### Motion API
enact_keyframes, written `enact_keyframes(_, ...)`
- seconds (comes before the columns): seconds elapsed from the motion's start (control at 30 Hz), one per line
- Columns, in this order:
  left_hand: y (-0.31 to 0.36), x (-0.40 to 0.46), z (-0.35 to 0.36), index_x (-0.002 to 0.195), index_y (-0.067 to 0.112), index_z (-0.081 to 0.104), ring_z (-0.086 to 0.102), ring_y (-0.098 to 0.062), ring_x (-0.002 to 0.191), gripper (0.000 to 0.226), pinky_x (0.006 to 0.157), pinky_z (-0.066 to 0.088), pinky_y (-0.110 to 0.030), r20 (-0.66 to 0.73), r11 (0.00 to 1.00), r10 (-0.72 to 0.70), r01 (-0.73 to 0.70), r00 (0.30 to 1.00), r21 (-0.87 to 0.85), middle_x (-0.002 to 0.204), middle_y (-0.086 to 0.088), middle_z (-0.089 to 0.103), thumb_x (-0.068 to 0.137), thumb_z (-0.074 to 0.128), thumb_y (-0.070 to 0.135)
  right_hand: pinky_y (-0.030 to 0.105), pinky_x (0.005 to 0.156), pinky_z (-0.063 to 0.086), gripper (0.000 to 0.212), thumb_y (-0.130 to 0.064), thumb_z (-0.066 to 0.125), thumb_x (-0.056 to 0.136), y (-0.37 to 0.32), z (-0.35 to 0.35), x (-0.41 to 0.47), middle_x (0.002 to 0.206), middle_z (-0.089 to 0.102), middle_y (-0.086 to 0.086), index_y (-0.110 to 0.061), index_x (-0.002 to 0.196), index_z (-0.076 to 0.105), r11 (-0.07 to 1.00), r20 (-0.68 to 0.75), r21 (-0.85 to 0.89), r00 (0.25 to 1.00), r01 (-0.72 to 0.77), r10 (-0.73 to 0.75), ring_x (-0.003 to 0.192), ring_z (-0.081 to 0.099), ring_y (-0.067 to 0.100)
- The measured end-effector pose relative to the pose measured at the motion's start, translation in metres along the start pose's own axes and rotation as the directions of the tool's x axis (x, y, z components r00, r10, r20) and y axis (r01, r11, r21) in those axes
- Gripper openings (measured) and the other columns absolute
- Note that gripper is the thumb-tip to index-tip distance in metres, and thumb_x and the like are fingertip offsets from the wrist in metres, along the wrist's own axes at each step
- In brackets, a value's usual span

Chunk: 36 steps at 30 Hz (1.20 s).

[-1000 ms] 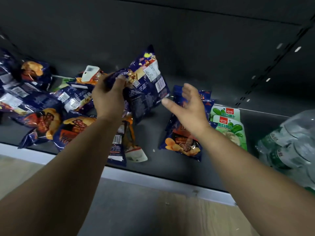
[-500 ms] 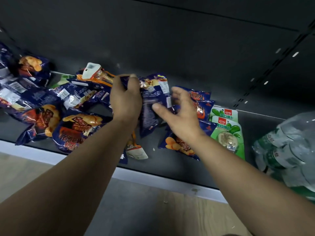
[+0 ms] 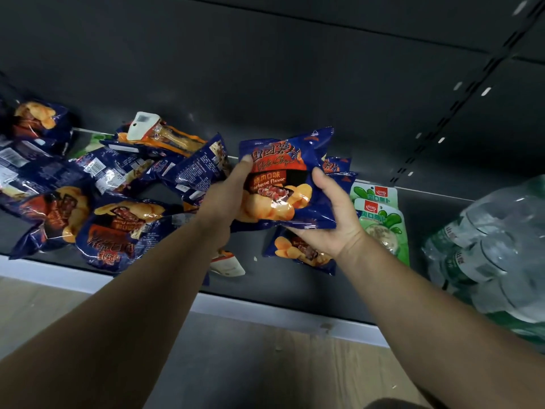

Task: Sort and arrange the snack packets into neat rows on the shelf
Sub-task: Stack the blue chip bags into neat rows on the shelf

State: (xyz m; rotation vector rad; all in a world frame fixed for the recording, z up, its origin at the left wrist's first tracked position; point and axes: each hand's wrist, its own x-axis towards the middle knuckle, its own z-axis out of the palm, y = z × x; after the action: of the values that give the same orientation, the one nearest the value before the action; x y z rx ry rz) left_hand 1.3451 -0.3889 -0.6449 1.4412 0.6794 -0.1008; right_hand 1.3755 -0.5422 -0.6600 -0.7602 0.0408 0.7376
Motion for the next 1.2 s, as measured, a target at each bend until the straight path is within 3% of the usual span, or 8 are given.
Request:
enact_keyframes(0.1,-0.010,0.003,-0.006,0.116,0.023,0.065,0.066,-0.023,0.101,0.080,0.099,0.045,-0.045,0.127,0.996,-0.019,0.030,0.992,-0.088,0.106,-0.003,0.072,0.055,0.064,0.076,0.040,0.083,0.055,0.025,-0.028,0.063,0.075,-0.003,-0.004,-0.004,0.095,0.073,0.012,-0.011,0.085,0.078,0.994,-0.052,-0.110,0.998,0.022,-0.028,0.085,0.071,0.025)
enact_keyframes(0.23,-0.014,0.008,-0.008,0.109,0.018,0.067,0.069,-0.022,0.092,0.049,0.089,0.052,-0.039,0.090,0.998,0.052,-0.048,0.995,-0.042,0.101,-0.005,0.073,0.076,0.069,0.053,0.041,0.086,0.054,0.037,-0.032,0.066,0.071,-0.011,-0.010,-0.005,0.090,0.072,0.008,-0.012,0.102,0.065,0.899,-0.142,-0.438,0.985,0.029,-0.101,0.084,0.069,0.024)
enact_keyframes(0.5,-0.046,-0.003,0.003,0.113,0.010,0.064,0.070,-0.008,0.076,0.031,0.064,0.055,-0.019,0.273,0.987,0.157,-0.158,0.949,-0.016,0.096,-0.002,0.072,0.083,0.067,0.011,0.036,0.077,0.055,0.022,-0.033,0.070,0.082,0.003,-0.030,-0.019,0.081,0.068,0.001,-0.019,0.072,0.056,0.698,-0.319,-0.708,0.831,0.111,-0.456,0.076,0.065,0.017)
enact_keyframes(0.6,-0.062,-0.003,0.005,0.109,0.017,0.062,0.070,-0.006,0.076,0.032,0.064,0.056,-0.019,0.415,0.996,0.049,-0.074,0.909,0.044,0.088,0.004,0.073,0.080,0.069,0.008,0.040,0.080,0.056,0.021,-0.030,0.066,0.087,0.016,-0.050,-0.033,0.087,0.072,0.008,-0.010,0.083,0.064,0.679,-0.353,-0.734,0.836,0.032,-0.421,0.079,0.067,0.019)
enact_keyframes(0.67,-0.072,0.001,0.005,0.105,0.023,0.063,0.069,-0.011,0.089,0.038,0.083,0.056,-0.030,0.456,0.981,0.005,-0.092,0.890,0.169,0.098,0.001,0.073,0.070,0.077,0.020,0.042,0.082,0.055,0.029,-0.030,0.066,0.088,0.025,-0.064,-0.043,0.092,0.072,0.013,-0.001,0.091,0.065,0.670,-0.368,-0.742,0.847,-0.020,-0.383,0.081,0.067,0.020)
enact_keyframes(0.77,-0.086,0.002,0.014,0.106,0.022,0.059,0.064,-0.011,0.096,0.043,0.083,0.049,-0.025,0.403,0.935,-0.035,-0.113,0.914,0.336,0.106,0.003,0.068,0.069,0.080,0.023,0.037,0.080,0.057,0.025,-0.024,0.065,0.089,0.033,-0.082,-0.053,0.095,0.072,0.009,0.000,0.098,0.066,0.697,-0.441,-0.711,0.833,-0.096,-0.334,0.084,0.068,0.020)
enact_keyframes(0.97,-0.106,0.006,0.025,0.121,0.015,0.056,0.059,-0.016,0.107,0.050,0.092,0.044,-0.028,0.308,0.861,-0.009,-0.149,0.951,0.486,0.117,-0.004,0.064,0.076,0.078,0.020,0.009,0.048,0.044,0.005,-0.019,0.062,0.091,0.027,-0.095,-0.064,0.084,0.068,-0.008,-0.022,0.086,0.063,0.725,-0.497,-0.668,0.827,-0.170,-0.264,0.066,0.063,0.000)
enact_keyframes(1.2,-0.107,0.004,0.030,0.126,0.019,0.050,0.056,-0.017,0.111,0.046,0.098,0.045,-0.036,0.338,0.816,-0.020,-0.180,0.941,0.549,0.121,0.001,0.061,0.085,0.069,0.022,0.034,0.075,0.054,0.002,-0.025,0.062,0.091,0.031,-0.104,-0.063,0.099,0.068,-0.003,-0.026,0.092,0.060,0.703,-0.518,-0.658,0.840,-0.270,-0.163,0.093,0.065,0.018)
